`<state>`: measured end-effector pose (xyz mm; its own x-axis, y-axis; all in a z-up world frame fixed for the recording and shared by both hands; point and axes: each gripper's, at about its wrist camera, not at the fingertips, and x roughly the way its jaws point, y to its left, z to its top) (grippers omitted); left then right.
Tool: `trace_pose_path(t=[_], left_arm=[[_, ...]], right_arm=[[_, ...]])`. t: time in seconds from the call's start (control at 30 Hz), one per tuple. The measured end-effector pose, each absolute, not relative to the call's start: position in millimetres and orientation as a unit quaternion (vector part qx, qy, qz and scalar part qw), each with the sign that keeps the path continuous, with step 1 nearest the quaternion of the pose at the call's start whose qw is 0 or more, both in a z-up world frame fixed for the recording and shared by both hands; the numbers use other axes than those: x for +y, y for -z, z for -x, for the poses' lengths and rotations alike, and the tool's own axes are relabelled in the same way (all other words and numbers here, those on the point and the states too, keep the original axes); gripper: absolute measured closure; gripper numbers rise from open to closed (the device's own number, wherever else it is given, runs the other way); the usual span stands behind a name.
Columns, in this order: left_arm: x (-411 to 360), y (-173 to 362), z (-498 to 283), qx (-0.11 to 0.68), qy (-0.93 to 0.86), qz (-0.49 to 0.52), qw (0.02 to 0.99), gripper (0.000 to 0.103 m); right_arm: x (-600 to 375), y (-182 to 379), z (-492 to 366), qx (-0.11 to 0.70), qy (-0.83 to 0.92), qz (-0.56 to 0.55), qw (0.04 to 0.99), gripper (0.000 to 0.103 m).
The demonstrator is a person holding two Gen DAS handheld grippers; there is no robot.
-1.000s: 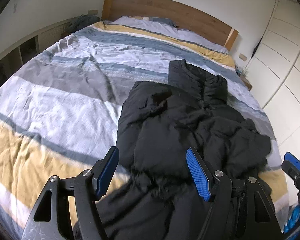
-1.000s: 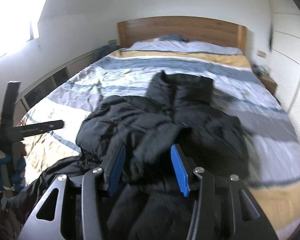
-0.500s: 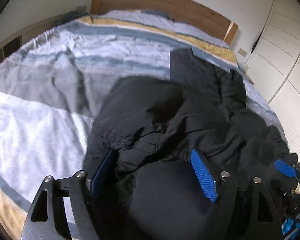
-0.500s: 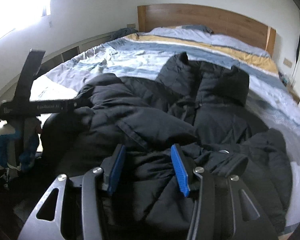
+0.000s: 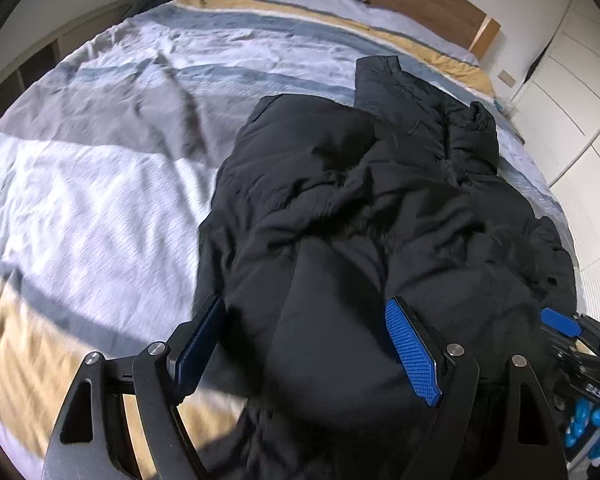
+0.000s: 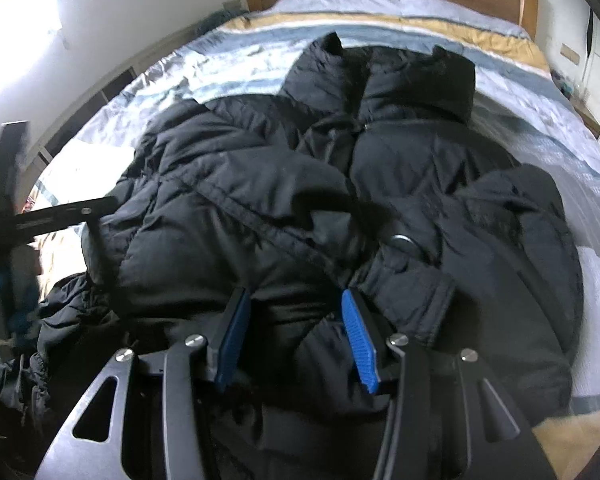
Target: Fold large clothes
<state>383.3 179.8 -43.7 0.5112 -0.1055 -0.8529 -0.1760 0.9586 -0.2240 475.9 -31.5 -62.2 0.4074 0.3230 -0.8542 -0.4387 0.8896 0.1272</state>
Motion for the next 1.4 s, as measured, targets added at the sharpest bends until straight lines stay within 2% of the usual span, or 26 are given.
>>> trace_pose_path(t=[0.27,0.7,1.13,1.4], left_arm=[[180,8,-363,0.504,-0.036,0.138,0.852,0.022],[165,-24,-383,0.487,-0.039,0.12,0.864,0.022],[145,40,-421,0.546,-0.039,0.093,0.831,0.022],[141,53,-424,0.562,-0.039,0.091,0.821,0.022]], right_arm=[[-21,47,-478,0.52,-0.216,0.072,0.823,0.057],[-11,-3,-490,0.497,-0.234,0.08,0.832,0.057],[-15,38,-509,0.531,-0.218,0.1,0.813,0.057],[-26,49,-511,0.544,-0.225,0.103,0.802,0.057]])
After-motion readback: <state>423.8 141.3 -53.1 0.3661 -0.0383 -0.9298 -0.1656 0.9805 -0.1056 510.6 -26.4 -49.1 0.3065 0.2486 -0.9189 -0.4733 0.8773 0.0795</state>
